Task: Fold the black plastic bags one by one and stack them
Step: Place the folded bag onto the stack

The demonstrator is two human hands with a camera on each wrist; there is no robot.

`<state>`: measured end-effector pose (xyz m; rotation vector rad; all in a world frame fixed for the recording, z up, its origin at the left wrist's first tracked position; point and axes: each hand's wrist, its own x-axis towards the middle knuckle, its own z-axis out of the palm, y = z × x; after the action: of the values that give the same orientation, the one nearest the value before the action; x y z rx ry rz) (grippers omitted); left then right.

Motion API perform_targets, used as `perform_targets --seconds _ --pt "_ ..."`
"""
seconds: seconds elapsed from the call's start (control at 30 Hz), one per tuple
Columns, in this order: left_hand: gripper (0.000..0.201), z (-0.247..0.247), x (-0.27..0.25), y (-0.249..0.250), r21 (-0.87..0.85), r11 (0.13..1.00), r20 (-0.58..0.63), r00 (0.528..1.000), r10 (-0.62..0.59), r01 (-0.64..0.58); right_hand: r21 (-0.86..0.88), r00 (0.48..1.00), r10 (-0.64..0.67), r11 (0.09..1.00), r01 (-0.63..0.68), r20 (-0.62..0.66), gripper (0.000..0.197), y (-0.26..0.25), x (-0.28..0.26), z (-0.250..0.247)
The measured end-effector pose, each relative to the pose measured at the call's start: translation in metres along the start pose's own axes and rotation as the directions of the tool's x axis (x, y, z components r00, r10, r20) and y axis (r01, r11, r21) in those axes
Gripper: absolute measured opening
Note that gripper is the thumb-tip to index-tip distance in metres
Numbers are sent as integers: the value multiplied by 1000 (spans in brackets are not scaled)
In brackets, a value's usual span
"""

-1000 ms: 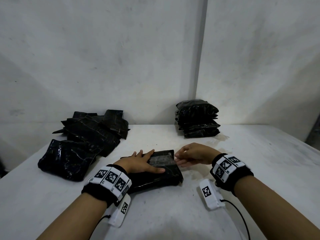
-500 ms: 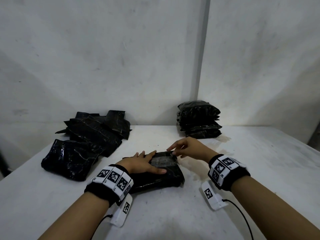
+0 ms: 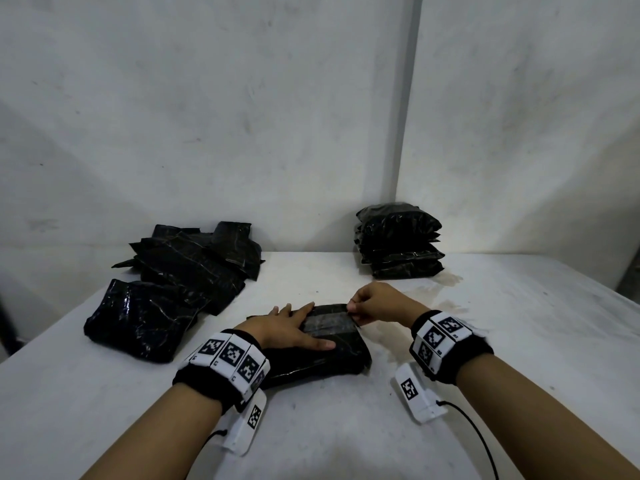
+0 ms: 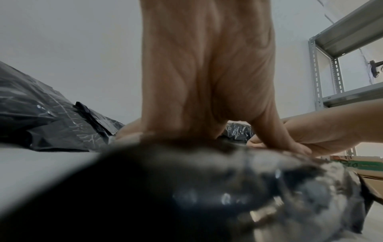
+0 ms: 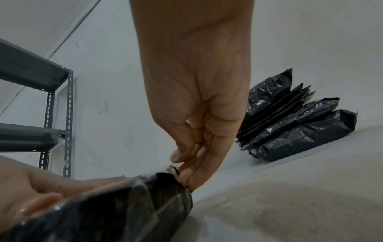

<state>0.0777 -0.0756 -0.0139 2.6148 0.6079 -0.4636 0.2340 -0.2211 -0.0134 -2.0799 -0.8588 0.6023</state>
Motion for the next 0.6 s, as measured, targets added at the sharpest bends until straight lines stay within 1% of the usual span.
perform_targets --seconds 0.13,0.23,0.33,0.4,0.5,0.6 --pt "107 0 0 0 -8 1000 2 1000 -1 1 18 997 67 998 -66 -33 22 -5 0 2" --pt "108 0 0 0 -18 1000 4 1000 -5 5 51 995 77 996 -74 -60 20 -5 -1 3" --pt "107 0 -1 0 -29 1000 3 1000 0 0 110 999 38 993 -34 -32 11 -5 -5 -3" --pt "108 0 -1 0 -30 1000 7 1000 0 0 95 999 32 995 -30 -18 5 -5 -7 -6" --pt "108 0 1 0 -9 1000 5 1000 -6 6 96 998 54 994 -51 -26 8 -5 -7 -5" --pt "109 0 2 -1 9 1000 5 1000 -4 4 200 994 106 973 -112 40 12 -4 -6 -8"
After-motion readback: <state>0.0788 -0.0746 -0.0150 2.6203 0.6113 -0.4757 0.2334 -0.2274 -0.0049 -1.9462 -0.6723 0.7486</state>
